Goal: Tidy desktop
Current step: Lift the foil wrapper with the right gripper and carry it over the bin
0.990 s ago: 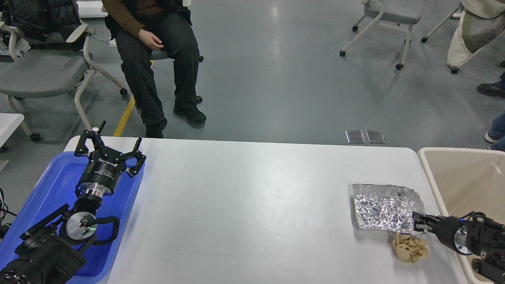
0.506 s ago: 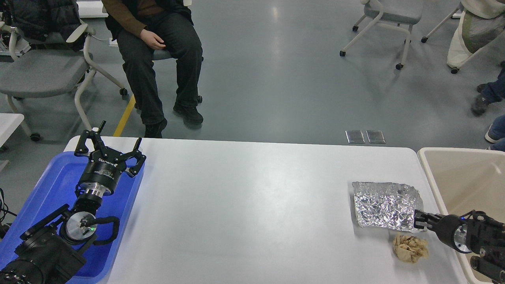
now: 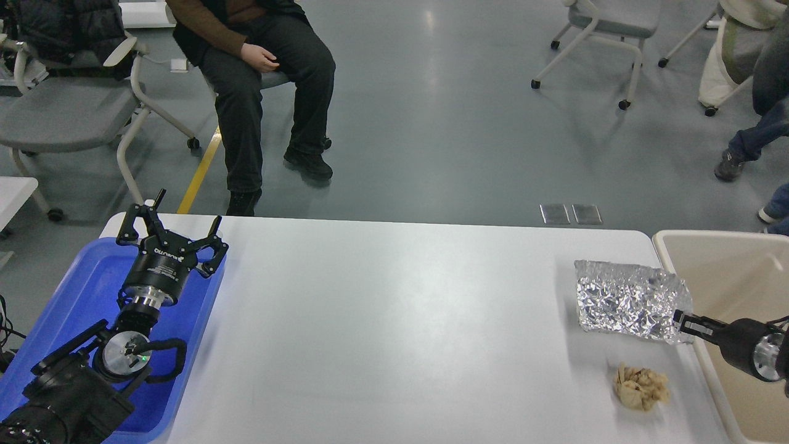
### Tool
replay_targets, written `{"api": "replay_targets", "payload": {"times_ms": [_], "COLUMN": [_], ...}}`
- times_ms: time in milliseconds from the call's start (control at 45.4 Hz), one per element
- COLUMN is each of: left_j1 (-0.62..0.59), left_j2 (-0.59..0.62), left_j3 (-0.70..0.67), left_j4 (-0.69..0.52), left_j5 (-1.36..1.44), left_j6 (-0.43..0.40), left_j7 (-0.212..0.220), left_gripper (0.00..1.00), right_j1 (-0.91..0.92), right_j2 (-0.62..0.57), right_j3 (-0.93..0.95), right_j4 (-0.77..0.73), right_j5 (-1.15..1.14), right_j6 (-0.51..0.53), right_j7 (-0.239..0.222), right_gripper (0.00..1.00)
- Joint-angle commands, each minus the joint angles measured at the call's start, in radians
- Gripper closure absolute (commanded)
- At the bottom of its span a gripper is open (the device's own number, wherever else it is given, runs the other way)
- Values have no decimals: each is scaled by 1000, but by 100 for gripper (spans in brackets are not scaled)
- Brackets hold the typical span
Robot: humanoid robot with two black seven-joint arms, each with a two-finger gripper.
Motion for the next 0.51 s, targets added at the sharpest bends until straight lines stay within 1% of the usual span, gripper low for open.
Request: {"api": "replay_targets", "payload": {"times_ms": [0,132,220,308,396,484], "left_j1": [0,0,0,0,0,0], "left_j2": [0,0,0,-1,0,0], "left_j3": [0,0,0,0,0,0], "left_j4": [0,0,0,0,0,0], "left_j5": [0,0,0,0,0,0], "left_j6": [0,0,0,0,0,0], "left_j7": [0,0,0,0,0,0], "left_gripper": [0,0,0,0,0,0], "right_j1": [67,98,122,140,144,147], "right_j2": [-160,-262,-335,-375,-381,-378], "right_j3": [4,64,138,213,267,294], "right_j4": [69,141,180,178,157,117], "right_j5": [64,67,67,62,59,65], "right_j6": [111,169,254,331,343,340], "right_j7": [75,79,76,67,49,18], "right_gripper": [100,100,100,100,100,100]}}
